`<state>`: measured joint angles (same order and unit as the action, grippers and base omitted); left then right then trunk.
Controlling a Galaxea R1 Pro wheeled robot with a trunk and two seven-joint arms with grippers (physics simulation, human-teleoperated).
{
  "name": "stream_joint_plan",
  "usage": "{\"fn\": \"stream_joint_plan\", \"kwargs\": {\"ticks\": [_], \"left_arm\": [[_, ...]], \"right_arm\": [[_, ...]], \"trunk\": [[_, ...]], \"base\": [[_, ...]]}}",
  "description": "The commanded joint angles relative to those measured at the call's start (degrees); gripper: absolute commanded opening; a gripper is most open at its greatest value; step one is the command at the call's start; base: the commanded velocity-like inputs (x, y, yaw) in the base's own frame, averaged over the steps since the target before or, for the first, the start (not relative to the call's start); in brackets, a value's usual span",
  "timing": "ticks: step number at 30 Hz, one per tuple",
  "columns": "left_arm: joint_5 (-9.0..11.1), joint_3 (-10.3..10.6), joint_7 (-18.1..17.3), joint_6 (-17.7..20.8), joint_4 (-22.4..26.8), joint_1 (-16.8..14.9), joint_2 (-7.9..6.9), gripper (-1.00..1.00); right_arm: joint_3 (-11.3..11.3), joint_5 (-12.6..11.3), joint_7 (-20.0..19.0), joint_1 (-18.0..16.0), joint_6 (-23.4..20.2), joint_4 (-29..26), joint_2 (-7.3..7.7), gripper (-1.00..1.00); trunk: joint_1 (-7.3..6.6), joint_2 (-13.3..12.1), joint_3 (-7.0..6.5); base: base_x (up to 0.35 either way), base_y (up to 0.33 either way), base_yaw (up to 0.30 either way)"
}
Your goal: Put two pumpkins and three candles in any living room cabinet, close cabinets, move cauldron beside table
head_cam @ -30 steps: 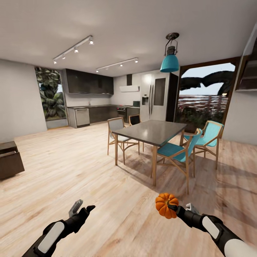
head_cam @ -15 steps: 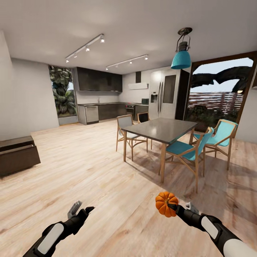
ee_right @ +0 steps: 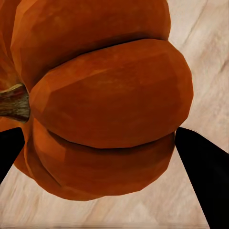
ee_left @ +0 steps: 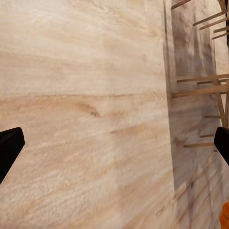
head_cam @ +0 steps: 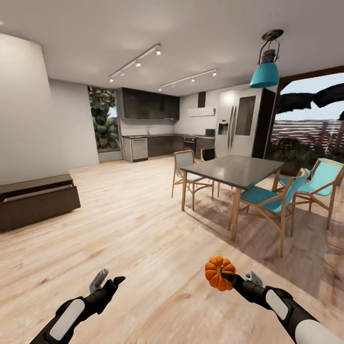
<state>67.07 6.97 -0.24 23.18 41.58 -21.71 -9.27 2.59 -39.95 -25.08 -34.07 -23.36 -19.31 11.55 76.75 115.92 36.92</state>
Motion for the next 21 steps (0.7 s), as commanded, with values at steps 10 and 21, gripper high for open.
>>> {"fn": "stream_joint_plan", "kwargs": {"ticks": [10,21], "left_arm": [[0.3,-0.7,-0.2,0.0,-2.7,-0.1,0.01,1.0],[0.3,-0.9,-0.3,0.0,-3.0,-0.1,0.04,1.0]], "right_arm": [[0.1,-0.8,0.0,0.0,-0.2,0.0,0.01,-1.0],[0.2,-0.8,0.0,0.0,-0.2,0.0,-0.03,-1.0]], "trunk": [[-0.02,0.0,0.42],[-0.02,0.0,0.89]], "base": [[0.223,0.011,0.087],[0.05,-0.01,0.202]]}}
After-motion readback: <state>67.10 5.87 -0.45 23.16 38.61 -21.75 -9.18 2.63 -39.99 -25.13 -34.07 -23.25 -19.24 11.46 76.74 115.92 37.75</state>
